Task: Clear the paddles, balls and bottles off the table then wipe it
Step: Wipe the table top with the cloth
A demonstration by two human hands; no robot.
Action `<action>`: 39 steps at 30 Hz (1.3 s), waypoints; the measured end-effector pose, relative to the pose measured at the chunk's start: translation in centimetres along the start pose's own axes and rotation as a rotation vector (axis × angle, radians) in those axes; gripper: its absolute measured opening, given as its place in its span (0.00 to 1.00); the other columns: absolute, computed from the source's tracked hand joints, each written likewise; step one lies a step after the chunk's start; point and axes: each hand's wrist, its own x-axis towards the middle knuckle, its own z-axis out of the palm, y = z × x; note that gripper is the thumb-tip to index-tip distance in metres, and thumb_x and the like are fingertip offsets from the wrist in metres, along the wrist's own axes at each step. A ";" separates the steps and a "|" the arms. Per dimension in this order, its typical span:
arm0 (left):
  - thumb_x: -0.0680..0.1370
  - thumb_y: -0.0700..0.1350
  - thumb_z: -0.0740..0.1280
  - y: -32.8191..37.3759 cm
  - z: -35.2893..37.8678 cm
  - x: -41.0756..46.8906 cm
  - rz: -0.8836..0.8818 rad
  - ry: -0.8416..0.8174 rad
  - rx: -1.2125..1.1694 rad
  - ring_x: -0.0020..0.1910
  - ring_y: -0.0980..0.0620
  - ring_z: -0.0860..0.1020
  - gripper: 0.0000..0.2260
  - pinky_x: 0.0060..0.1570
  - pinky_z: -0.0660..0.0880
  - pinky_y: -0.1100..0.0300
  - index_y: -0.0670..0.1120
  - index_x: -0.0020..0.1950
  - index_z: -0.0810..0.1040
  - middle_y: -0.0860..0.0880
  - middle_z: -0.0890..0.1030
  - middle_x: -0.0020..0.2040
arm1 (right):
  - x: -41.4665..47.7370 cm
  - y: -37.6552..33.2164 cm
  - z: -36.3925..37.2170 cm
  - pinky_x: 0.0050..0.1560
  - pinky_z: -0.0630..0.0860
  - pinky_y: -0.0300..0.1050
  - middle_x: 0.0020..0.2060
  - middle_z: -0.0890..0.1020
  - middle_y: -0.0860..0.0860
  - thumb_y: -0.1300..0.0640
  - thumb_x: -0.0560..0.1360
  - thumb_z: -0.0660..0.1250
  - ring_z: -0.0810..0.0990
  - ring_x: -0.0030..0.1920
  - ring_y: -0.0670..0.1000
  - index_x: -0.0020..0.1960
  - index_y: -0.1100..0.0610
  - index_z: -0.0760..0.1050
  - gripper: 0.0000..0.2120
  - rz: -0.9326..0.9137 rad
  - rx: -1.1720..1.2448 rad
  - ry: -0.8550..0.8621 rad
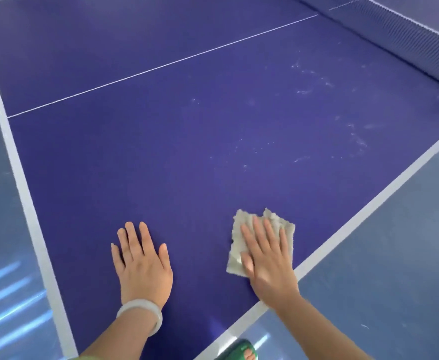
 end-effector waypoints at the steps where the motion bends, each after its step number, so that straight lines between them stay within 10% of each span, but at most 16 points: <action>1: 0.81 0.55 0.44 0.1 0.1 0.0 -0.006 0.009 0.002 0.77 0.37 0.57 0.30 0.75 0.53 0.39 0.38 0.78 0.57 0.36 0.59 0.77 | -1.2 0.1 -0.3 0.76 0.48 0.59 0.79 0.54 0.48 0.47 0.82 0.49 0.50 0.79 0.54 0.79 0.50 0.56 0.25 -0.194 -0.022 -0.038; 4: 0.81 0.55 0.44 -0.1 0.4 0.1 -0.018 0.037 0.004 0.78 0.39 0.55 0.30 0.76 0.52 0.41 0.39 0.78 0.57 0.37 0.58 0.78 | -0.8 5.0 -1.4 0.76 0.50 0.59 0.79 0.55 0.47 0.46 0.83 0.48 0.52 0.79 0.53 0.79 0.49 0.55 0.25 -0.332 -0.064 -0.036; 11: 0.81 0.54 0.46 0.3 0.2 0.1 -0.039 0.051 -0.009 0.78 0.39 0.56 0.29 0.75 0.55 0.40 0.38 0.77 0.60 0.37 0.60 0.77 | 5.9 8.0 -1.5 0.76 0.43 0.60 0.79 0.50 0.52 0.46 0.82 0.41 0.45 0.79 0.54 0.80 0.48 0.47 0.27 0.536 0.003 0.010; 19: 0.81 0.54 0.46 0.5 -0.3 0.3 -0.048 0.010 0.006 0.78 0.40 0.57 0.29 0.74 0.56 0.41 0.39 0.77 0.61 0.38 0.60 0.78 | 10.0 -0.8 0.0 0.75 0.48 0.60 0.79 0.53 0.48 0.46 0.82 0.47 0.49 0.79 0.53 0.79 0.47 0.53 0.26 -0.485 -0.075 -0.081; 26: 0.82 0.55 0.45 0.5 -0.4 0.3 -0.062 -0.042 -0.017 0.79 0.40 0.54 0.29 0.74 0.57 0.39 0.41 0.78 0.58 0.39 0.58 0.79 | 13.6 3.3 -0.7 0.76 0.46 0.62 0.79 0.53 0.51 0.42 0.77 0.35 0.46 0.79 0.53 0.79 0.46 0.45 0.30 0.275 -0.026 -0.057; 32: 0.81 0.54 0.47 0.5 -0.7 0.4 -0.056 -0.059 -0.033 0.78 0.39 0.54 0.29 0.73 0.57 0.38 0.39 0.78 0.58 0.37 0.58 0.78 | 15.4 -8.2 0.6 0.75 0.44 0.60 0.79 0.54 0.50 0.45 0.81 0.46 0.49 0.79 0.54 0.78 0.45 0.56 0.26 -0.307 -0.032 -0.148; 39: 0.82 0.54 0.47 0.5 -0.9 0.5 -0.062 -0.066 -0.061 0.79 0.39 0.52 0.29 0.74 0.57 0.38 0.39 0.78 0.57 0.38 0.56 0.79 | 21.8 -14.9 0.9 0.73 0.28 0.54 0.78 0.39 0.45 0.38 0.75 0.31 0.33 0.77 0.50 0.78 0.41 0.39 0.32 -0.618 -0.118 -0.292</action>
